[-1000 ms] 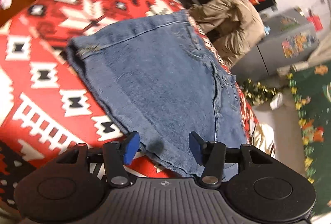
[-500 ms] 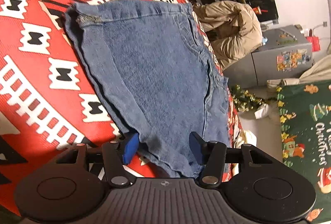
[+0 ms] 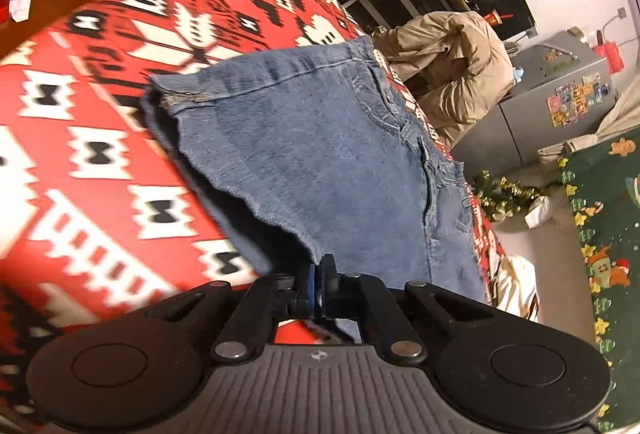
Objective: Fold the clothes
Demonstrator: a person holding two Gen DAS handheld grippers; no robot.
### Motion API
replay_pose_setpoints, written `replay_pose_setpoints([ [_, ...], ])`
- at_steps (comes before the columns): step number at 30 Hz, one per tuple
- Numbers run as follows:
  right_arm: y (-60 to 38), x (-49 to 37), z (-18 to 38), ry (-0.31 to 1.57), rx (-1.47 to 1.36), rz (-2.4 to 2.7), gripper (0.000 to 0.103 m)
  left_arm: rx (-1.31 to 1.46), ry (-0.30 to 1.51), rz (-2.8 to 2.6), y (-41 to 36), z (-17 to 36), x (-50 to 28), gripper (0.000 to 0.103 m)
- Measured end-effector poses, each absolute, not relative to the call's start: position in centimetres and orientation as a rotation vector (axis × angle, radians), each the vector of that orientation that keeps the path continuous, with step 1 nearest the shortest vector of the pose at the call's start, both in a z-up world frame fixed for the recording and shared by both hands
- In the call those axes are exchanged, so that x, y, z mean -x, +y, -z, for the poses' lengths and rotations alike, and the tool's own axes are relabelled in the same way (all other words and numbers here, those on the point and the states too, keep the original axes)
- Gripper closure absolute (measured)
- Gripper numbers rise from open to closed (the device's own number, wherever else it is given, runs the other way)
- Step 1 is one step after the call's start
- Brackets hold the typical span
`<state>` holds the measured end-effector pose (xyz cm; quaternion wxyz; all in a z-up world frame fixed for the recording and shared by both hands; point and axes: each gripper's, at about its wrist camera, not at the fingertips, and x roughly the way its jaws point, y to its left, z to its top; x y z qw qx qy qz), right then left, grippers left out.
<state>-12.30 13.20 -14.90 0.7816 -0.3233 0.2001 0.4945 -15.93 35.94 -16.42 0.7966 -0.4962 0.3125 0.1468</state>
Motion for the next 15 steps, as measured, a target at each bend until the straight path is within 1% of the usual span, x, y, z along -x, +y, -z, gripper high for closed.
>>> replay_pose_setpoints([
  [1,13.2,12.5,15.1,0.441,0.706,-1.080,0.098,1.067,0.679,-0.314,36.0,16.7,16.1,0.100],
  [3,13.3,12.9,15.7,0.441,0.735,-1.086,0.094,1.075,0.683,-0.308,36.0,17.2,16.4,0.098],
  [4,13.3,13.1,16.1,0.439,0.752,-1.086,0.090,1.085,0.682,-0.306,36.1,17.2,16.4,0.097],
  [5,13.3,13.2,16.2,0.436,0.752,-1.090,0.081,1.093,0.683,-0.304,36.2,17.1,16.4,0.095],
  [6,13.2,13.4,16.0,0.434,0.737,-1.095,0.076,1.096,0.681,-0.297,36.3,16.9,16.3,0.086],
  [7,13.0,13.5,15.7,0.436,0.718,-1.099,0.070,1.097,0.671,-0.288,36.3,16.7,16.2,0.068],
  [9,13.2,14.0,15.6,0.417,0.723,-1.102,0.069,1.102,0.644,-0.274,36.4,16.4,16.2,0.055],
  [13,14.2,14.8,15.9,0.369,0.764,-1.087,0.069,1.125,0.647,-0.279,36.7,16.5,16.2,0.055],
  [15,15.1,14.5,16.4,0.371,0.770,-1.065,0.072,1.155,0.650,-0.279,36.7,16.7,16.5,0.055],
])
